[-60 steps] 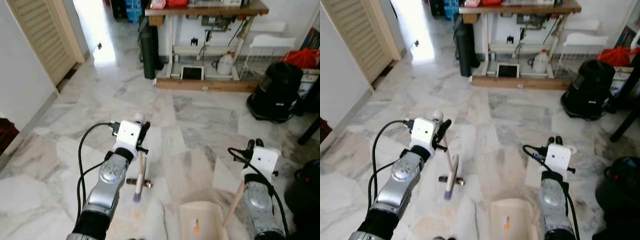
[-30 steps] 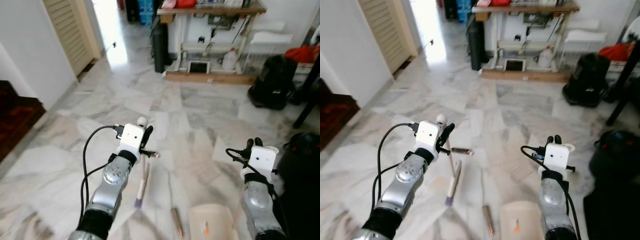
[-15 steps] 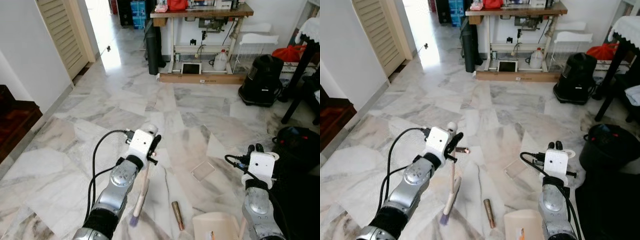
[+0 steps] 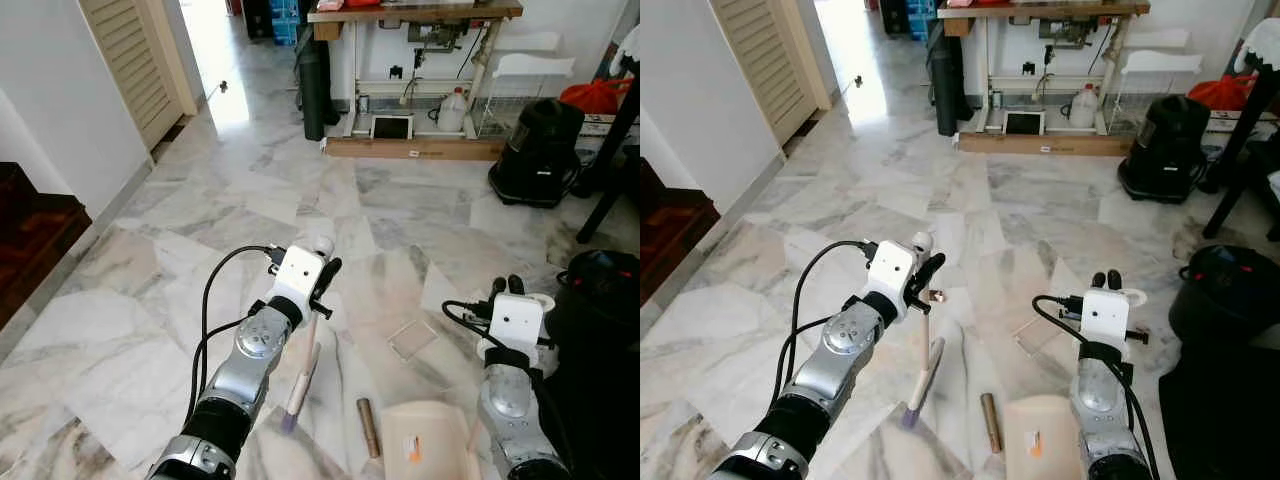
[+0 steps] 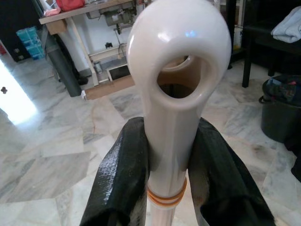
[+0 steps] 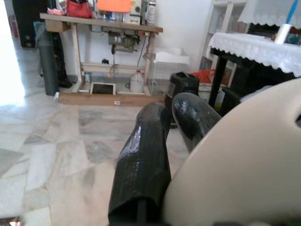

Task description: Sweep floor

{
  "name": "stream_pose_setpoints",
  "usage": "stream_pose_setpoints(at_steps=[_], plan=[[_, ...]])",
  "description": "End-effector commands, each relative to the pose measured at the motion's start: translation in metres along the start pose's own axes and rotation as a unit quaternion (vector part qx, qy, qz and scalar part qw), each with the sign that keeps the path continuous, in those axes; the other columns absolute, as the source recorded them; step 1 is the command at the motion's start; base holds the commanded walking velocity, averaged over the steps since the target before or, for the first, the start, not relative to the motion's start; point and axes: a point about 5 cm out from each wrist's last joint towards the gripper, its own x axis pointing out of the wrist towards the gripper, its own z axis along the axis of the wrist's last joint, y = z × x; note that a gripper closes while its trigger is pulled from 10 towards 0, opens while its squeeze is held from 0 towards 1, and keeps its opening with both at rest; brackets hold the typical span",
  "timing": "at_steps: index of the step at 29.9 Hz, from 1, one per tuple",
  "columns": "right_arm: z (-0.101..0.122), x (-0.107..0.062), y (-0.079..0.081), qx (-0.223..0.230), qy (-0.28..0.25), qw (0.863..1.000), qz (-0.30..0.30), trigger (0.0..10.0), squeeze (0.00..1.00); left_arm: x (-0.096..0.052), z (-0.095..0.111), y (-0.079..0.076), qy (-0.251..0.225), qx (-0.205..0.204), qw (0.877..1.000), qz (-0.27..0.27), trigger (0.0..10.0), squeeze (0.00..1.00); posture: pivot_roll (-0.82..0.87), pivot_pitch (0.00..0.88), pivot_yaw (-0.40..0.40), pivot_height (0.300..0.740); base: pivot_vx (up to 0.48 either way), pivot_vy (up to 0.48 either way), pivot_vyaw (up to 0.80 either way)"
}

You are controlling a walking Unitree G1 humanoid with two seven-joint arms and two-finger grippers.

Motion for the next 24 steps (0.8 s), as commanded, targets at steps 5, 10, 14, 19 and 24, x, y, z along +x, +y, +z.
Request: stream_pose_setpoints(at_steps=[5,10,14,19,24], plan=[[0.005,0.004,0.004,-0.007,-0.015,1.000,0.005,10.0,0.00,-0.006,0.011,0.002,-0.022,0.002,1.000,-0.008,10.0,0.00,0.04,0.060,0.117,0.740,0.000,0.000,0.00],[-0.001,-0.001,0.003,-0.015,-0.009,1.000,-0.001,10.0,0.00,-0.007,0.023,0.000,-0.022,-0.027,0.999,-0.030,10.0,0.00,0.11,0.109,0.154,0.740,0.000,0.000,0.00],[-0.011,-0.010,0.003,-0.023,0.005,1.000,-0.007,10.0,0.00,-0.010,0.030,-0.002,-0.020,-0.050,0.998,-0.036,10.0,0.00,0.12,0.134,0.176,0.740,0.000,0.000,0.00],[-0.016,-0.020,0.002,-0.022,0.006,1.000,-0.013,10.0,0.00,-0.017,0.027,-0.008,0.003,-0.084,0.996,-0.040,10.0,0.00,0.10,0.167,0.188,0.740,0.000,0.000,0.00],[-0.021,-0.030,0.000,-0.028,0.009,0.999,-0.013,10.0,0.00,-0.008,0.028,-0.014,0.024,-0.109,0.993,-0.047,10.0,0.00,0.09,0.213,0.190,0.740,0.000,0.000,0.00]])
